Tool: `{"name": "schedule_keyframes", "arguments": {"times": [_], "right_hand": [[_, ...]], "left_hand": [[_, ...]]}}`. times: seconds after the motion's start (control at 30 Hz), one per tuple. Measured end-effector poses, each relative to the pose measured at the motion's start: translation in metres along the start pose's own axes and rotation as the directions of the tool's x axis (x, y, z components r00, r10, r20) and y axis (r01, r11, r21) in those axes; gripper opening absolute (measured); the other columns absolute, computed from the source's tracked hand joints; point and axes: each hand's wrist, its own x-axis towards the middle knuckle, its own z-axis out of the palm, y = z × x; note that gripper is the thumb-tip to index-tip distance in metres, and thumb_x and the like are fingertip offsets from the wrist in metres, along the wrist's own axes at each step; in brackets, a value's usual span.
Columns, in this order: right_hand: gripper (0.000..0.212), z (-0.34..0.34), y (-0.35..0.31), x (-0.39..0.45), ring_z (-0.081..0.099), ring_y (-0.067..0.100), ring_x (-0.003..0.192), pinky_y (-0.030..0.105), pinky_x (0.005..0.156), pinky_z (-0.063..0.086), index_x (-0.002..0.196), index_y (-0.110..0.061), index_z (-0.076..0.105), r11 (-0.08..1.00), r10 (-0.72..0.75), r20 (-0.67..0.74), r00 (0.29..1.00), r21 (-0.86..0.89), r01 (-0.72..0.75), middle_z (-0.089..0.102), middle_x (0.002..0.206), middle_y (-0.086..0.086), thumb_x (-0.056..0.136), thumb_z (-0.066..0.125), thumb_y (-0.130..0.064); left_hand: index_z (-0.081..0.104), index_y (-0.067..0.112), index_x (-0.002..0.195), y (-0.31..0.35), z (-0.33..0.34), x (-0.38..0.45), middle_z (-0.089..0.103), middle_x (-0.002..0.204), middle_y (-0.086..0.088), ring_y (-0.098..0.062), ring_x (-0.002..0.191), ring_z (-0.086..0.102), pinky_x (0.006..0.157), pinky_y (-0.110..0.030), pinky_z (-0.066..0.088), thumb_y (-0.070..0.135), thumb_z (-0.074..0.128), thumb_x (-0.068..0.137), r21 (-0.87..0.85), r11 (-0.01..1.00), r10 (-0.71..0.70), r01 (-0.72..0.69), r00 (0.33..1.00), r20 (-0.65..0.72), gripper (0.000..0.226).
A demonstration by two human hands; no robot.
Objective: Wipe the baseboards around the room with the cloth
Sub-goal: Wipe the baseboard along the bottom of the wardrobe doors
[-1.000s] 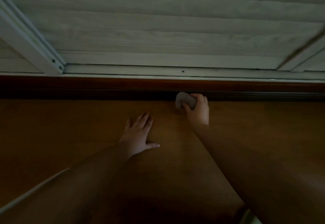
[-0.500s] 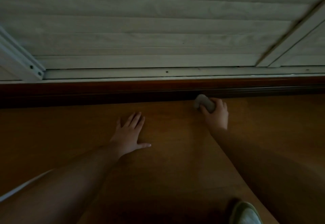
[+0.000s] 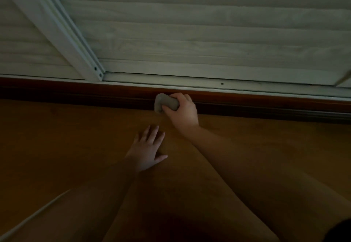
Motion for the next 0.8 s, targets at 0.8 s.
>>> {"name": "schedule_keyframes", "arguments": {"times": [0.8], "right_hand": [[0.041,-0.077,0.068,-0.025,0.046,-0.002,0.092,0.003,0.072,0.034,0.124,-0.023,0.06,0.972,0.232,-0.235,0.944,0.077,-0.22,0.049,0.112,-0.009,0.086,0.074,-0.032]], "left_hand": [[-0.005,0.025,0.158,0.043,0.001,0.027,-0.019,0.164,0.0,-0.025,0.151,-0.012,0.116,-0.064,0.01,0.087,0.012,0.081,0.074,0.967,0.249,-0.243,0.964,-0.093,0.1]]}}
